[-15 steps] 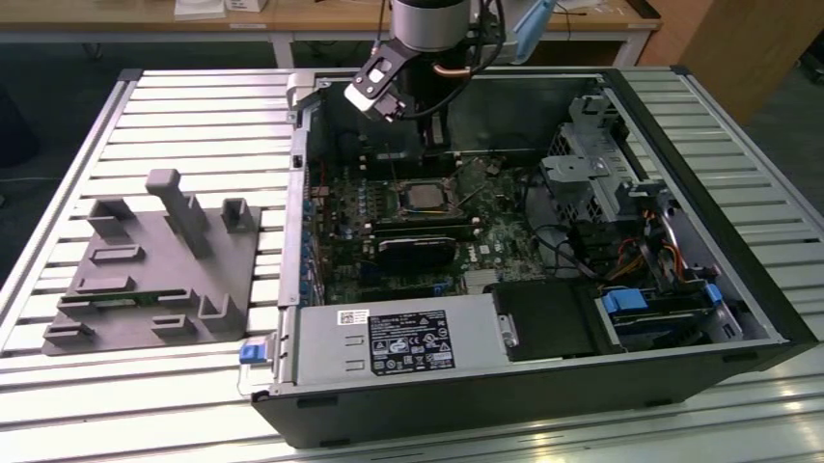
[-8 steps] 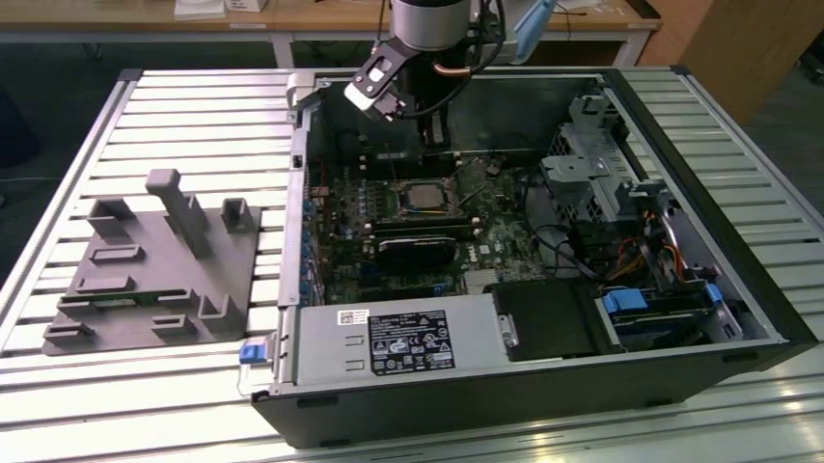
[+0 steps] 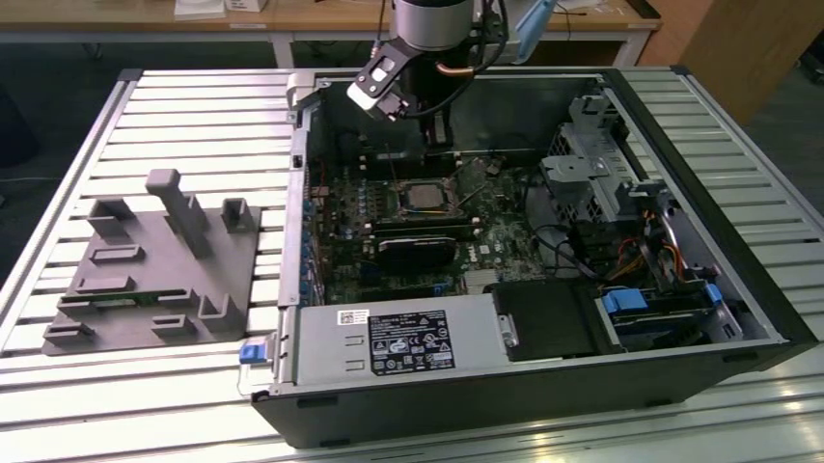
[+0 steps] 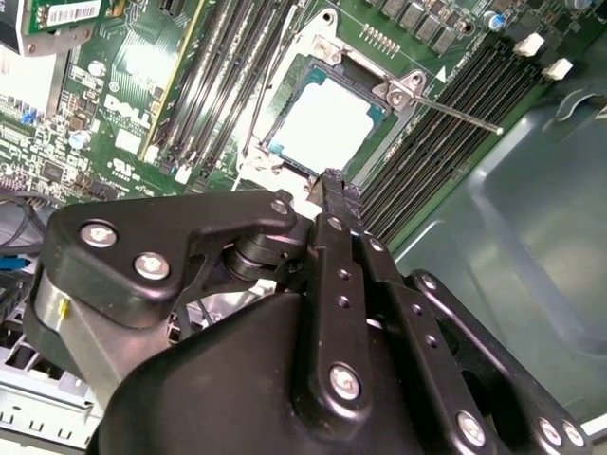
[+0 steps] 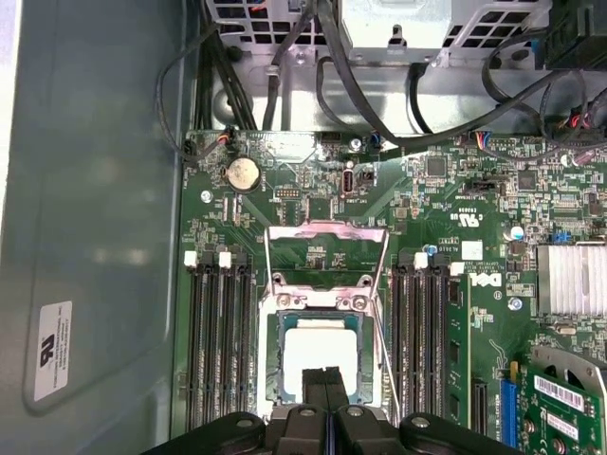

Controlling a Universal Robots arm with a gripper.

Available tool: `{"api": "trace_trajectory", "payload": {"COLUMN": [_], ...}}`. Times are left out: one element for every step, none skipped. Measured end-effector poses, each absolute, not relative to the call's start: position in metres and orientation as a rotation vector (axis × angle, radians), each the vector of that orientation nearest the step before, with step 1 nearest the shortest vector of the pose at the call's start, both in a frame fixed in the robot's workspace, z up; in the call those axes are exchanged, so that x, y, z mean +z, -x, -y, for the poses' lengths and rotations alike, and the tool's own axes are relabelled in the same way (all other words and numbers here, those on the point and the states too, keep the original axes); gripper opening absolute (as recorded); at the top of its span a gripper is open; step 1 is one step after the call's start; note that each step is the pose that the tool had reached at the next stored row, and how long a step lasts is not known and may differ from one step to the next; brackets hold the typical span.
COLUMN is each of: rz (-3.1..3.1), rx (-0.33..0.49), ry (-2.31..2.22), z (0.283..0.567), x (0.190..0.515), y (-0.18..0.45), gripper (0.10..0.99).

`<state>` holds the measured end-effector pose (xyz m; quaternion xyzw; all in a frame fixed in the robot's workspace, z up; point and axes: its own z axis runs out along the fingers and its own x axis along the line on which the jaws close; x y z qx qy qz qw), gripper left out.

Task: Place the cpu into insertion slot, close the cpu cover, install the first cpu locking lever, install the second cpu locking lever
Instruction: 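Close the cpu cover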

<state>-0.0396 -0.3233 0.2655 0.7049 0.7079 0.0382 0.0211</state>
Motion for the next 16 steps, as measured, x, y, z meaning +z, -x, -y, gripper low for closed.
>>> {"api": "trace_trajectory", "payload": {"rz": [-2.195,-2.195,-2.195,-2.195,-2.195,-2.195,-2.195,-2.195,-2.195,-2.195,-2.195,-2.195,-2.195,-2.195,-2.195,-2.195], "rx": [0.118,0.118,0.118,0.119,0.118,0.118,0.118,0.119,0.119,0.119,0.118,0.118,0.119,0.118,0.118,0.119], "ry": [-2.185,-2.185,-2.185,-2.185,-2.185,-2.185,-2.185,-2.185,-2.185,-2.185,-2.185,-2.185,-2.185,-2.185,-2.185,-2.185], "z": [0.323,0.323,0.323,0.323,0.323,0.323,0.323,0.323,0.323,0.323,0.323,0.323,0.323,0.323,0.323,0.323], "x": [0.266,0.266,0.266,0.265,0.266,0.266,0.266,0.266,0.266,0.266,0.266,0.266,0.266,0.266,0.266,0.266], "y": [0.039,0.038,0.037,0.035,0.034,0.033,0.032,0.031,0.031,0.030,0.025,0.024,0.023,0.021,0.020,0.018], "gripper": [0.106,0.106,0.106,0.106,0.106,0.106,0.106,0.106,0.106,0.106,0.106,0.106,0.106,0.106,0.106,0.106]}}
